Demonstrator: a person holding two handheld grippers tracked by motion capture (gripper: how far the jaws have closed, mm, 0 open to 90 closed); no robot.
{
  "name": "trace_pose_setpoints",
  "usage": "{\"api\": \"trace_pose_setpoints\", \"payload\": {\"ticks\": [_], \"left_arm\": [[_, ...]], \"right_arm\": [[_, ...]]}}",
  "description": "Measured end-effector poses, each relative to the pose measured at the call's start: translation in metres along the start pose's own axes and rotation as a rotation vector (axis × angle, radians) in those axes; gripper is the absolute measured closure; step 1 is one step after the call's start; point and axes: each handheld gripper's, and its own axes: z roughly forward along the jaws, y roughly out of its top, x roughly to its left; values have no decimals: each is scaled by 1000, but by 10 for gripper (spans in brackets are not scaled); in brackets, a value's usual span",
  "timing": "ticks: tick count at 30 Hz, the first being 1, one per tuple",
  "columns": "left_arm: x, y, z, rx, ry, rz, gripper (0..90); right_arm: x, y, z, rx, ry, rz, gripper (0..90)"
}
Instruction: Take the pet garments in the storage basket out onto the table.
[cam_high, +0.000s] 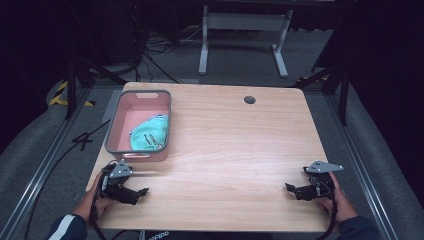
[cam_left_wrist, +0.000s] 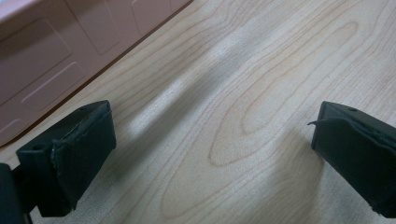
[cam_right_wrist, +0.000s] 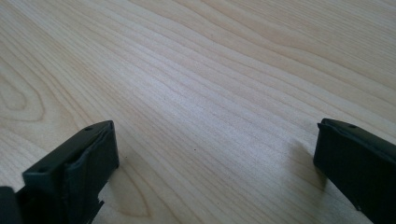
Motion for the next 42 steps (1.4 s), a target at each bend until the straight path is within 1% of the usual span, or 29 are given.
{"api": "trace_pose_setpoints", "payload": {"ticks": [9, 13, 16, 17, 20, 21, 22, 24, 25, 26, 27, 28, 29, 30, 31, 32, 33, 34, 35, 36, 39, 40, 42], "left_arm": [[0, -1, -1, 2, -1, 3, 0], [1, -1, -1, 2, -13, 12, 0], [1, -1, -1, 0, -8, 9, 0], [0, -2, -2, 3, -4, 8, 4], [2, -2, -4, 13, -21, 17, 4], [4, -2, -5, 34, -34, 33, 5], [4, -1, -7, 53, -41, 37, 5], [4, 0, -7, 56, -39, 41, 11], [4, 0, -8, 54, -43, 50, 29], [4, 0, -10, 60, -50, 47, 63], [3, 0, -10, 51, -56, 50, 102], [3, 1, -13, 50, -58, 64, 159], [3, 2, -14, 63, -53, 73, 206], [2, 3, -14, 66, -46, 69, 191], [1, 3, -15, 66, -55, 64, 156], [1, 4, -17, 67, -52, 76, 167], [0, 5, -19, 69, -53, 80, 208], [-1, 6, -22, 66, -52, 90, 201], [-1, 7, -24, 64, -58, 85, 202], [-1, 8, -27, 68, -46, 87, 202], [-2, 9, -33, 49, -42, 80, 203], [-1, 10, -36, 51, -34, 92, 203], [-2, 12, -39, 44, -26, 92, 203]], "right_arm": [[0, 0, 0, 0, 0, 0, 3], [0, 0, 0, 1, -4, 2, 4], [1, 0, 0, 2, -7, 3, 4], [1, 0, 0, 1, -6, 5, 4], [0, 0, 0, 1, -5, 4, 4], [1, 0, 0, 1, -5, 4, 4], [1, 0, 0, 1, -5, 4, 4], [1, 0, 0, 2, -6, 3, 4], [1, 0, 0, 1, -5, 3, 4], [1, 0, 0, 1, -6, 3, 4], [1, 0, 0, 1, -6, 4, 4], [1, 0, 0, 2, -6, 3, 4], [1, 0, 0, 1, -6, 4, 4], [1, 0, 0, 1, -6, 4, 4], [1, 0, 0, 1, -6, 4, 4], [1, 0, 0, 1, -6, 5, 4], [1, 0, 0, 1, -6, 4, 4], [1, 0, 0, 1, -6, 4, 4], [1, 0, 0, 1, -6, 4, 4], [1, 0, 0, 1, -6, 4, 4], [1, 0, 0, 1, -6, 3, 4], [1, 0, 0, 1, -6, 4, 4], [1, 0, 0, 1, -6, 4, 4]]}}
